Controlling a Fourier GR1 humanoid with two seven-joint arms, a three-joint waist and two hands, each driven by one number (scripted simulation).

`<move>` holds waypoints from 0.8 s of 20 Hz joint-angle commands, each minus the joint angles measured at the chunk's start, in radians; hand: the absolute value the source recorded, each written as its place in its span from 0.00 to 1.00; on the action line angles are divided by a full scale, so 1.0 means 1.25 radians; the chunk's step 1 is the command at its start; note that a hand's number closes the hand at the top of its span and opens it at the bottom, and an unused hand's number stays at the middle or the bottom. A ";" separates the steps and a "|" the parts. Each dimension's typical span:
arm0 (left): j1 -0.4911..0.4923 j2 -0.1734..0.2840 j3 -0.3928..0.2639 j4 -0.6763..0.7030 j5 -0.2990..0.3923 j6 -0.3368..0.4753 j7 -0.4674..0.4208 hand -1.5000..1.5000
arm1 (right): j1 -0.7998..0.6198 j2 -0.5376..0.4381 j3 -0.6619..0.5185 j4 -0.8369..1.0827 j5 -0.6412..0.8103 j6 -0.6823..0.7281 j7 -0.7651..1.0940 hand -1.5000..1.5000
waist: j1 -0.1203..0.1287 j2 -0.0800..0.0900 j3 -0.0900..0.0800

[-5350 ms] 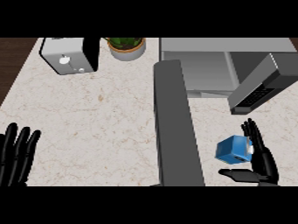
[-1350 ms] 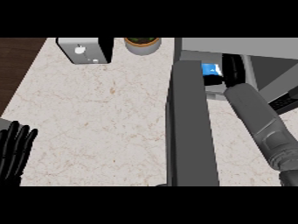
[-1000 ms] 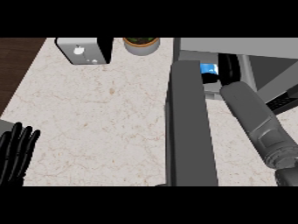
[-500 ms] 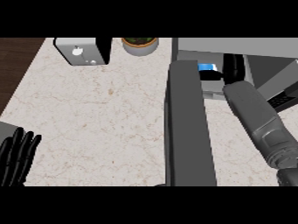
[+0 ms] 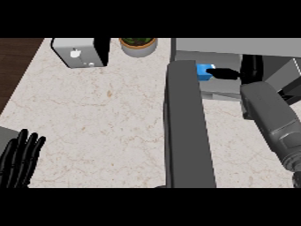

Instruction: Pick up the milk, place it into the microwave and close the microwave

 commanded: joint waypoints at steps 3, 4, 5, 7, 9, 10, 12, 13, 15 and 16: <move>0.011 -0.004 -0.015 -0.009 -0.017 0.005 0.011 0.00 | 0.012 -0.043 -0.033 -0.005 -0.032 0.110 -0.038 0.00 | -0.005 -0.002 0.000; 0.021 -0.010 -0.027 -0.049 -0.031 0.019 0.038 0.00 | 0.031 -0.036 -0.040 -0.013 -0.043 0.135 -0.065 0.00 | -0.011 -0.006 0.000; 0.000 -0.009 -0.011 0.010 -0.025 0.013 0.010 0.00 | 0.027 -0.031 -0.046 -0.015 -0.050 0.148 -0.067 0.00 | -0.015 -0.005 0.000; -0.009 -0.007 0.001 0.003 -0.019 0.015 0.015 0.00 | 0.019 -0.038 -0.044 -0.005 -0.047 0.170 -0.055 0.00 | -0.013 -0.005 -0.001; 0.001 -0.020 -0.032 -0.041 -0.026 0.023 0.047 0.00 | 0.052 -0.029 -0.066 -0.013 -0.073 0.202 -0.088 0.00 | -0.018 -0.008 0.000; -0.004 -0.041 -0.077 -0.057 -0.056 0.050 0.072 0.00 | 0.056 -0.016 -0.067 -0.015 -0.075 0.200 -0.088 0.00 | -0.024 -0.010 0.000; -0.011 -0.014 -0.034 -0.054 -0.021 0.021 0.079 0.00 | 0.060 -0.057 -0.066 -0.011 -0.077 0.274 -0.077 0.00 | -0.028 -0.011 -0.001; 0.044 -0.014 -0.045 -0.041 -0.031 0.013 0.019 0.00 | 0.113 0.002 -0.078 -0.017 -0.093 0.243 -0.134 0.00 | -0.026 -0.014 -0.001; 0.042 -0.034 -0.076 -0.005 -0.063 0.029 -0.010 0.00 | 0.118 -0.020 -0.073 -0.023 -0.090 0.285 -0.130 0.00 | -0.033 -0.016 -0.001; -0.021 -0.024 -0.023 0.044 -0.018 0.016 -0.004 0.00 | 0.118 -0.003 -0.077 -0.024 -0.098 0.291 -0.121 0.00 | -0.042 -0.016 -0.002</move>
